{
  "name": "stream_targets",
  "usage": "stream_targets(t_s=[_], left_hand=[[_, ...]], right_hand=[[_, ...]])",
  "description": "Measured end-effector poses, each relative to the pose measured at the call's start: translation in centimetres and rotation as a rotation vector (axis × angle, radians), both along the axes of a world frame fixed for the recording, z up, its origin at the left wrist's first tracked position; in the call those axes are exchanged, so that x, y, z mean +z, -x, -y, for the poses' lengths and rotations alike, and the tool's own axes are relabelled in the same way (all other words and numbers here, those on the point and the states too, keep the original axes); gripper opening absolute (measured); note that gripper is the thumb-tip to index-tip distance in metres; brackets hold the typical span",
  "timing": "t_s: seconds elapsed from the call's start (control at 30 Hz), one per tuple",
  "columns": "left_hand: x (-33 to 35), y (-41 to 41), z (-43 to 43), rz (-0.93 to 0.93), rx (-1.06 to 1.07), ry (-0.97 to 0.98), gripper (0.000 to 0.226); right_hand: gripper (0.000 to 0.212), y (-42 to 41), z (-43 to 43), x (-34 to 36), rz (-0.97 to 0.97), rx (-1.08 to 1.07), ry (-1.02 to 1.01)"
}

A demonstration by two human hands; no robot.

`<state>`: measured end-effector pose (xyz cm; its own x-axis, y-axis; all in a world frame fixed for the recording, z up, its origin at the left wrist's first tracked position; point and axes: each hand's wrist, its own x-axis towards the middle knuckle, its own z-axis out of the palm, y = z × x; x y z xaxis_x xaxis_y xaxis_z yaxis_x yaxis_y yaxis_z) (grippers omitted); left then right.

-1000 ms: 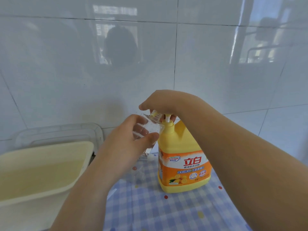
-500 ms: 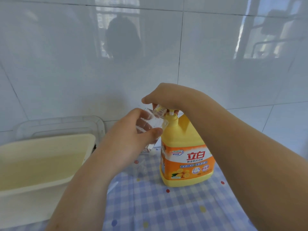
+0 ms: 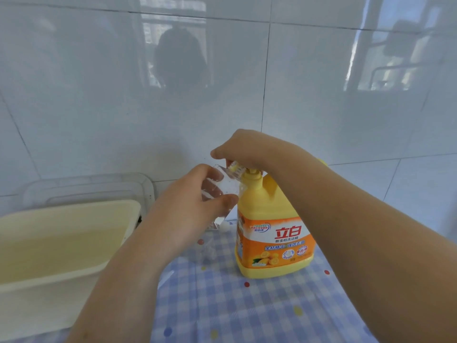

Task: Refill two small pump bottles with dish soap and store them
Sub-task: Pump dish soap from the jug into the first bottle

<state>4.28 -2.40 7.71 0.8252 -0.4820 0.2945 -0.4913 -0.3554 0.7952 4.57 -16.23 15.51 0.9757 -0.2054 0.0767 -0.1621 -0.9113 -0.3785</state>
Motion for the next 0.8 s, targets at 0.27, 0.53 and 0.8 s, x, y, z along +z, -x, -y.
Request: stream_targets(t_s=[0.27, 0.53, 0.8], left_hand=[[0.1, 0.3, 0.1, 0.079, 0.061, -0.028, 0.030], [0.3, 0.4, 0.3, 0.088, 0.088, 0.026, 0.035], [0.3, 0.6, 0.4, 0.020, 0.050, 0.044, 0.035]], right_hand=[[0.032, -1.0, 0.2, -0.4, 0.052, -0.085, -0.049], [0.031, -1.1, 0.3, 0.7, 0.039, -0.081, -0.081], [0.037, -0.4, 0.0, 0.8, -0.034, -0.069, -0.035]])
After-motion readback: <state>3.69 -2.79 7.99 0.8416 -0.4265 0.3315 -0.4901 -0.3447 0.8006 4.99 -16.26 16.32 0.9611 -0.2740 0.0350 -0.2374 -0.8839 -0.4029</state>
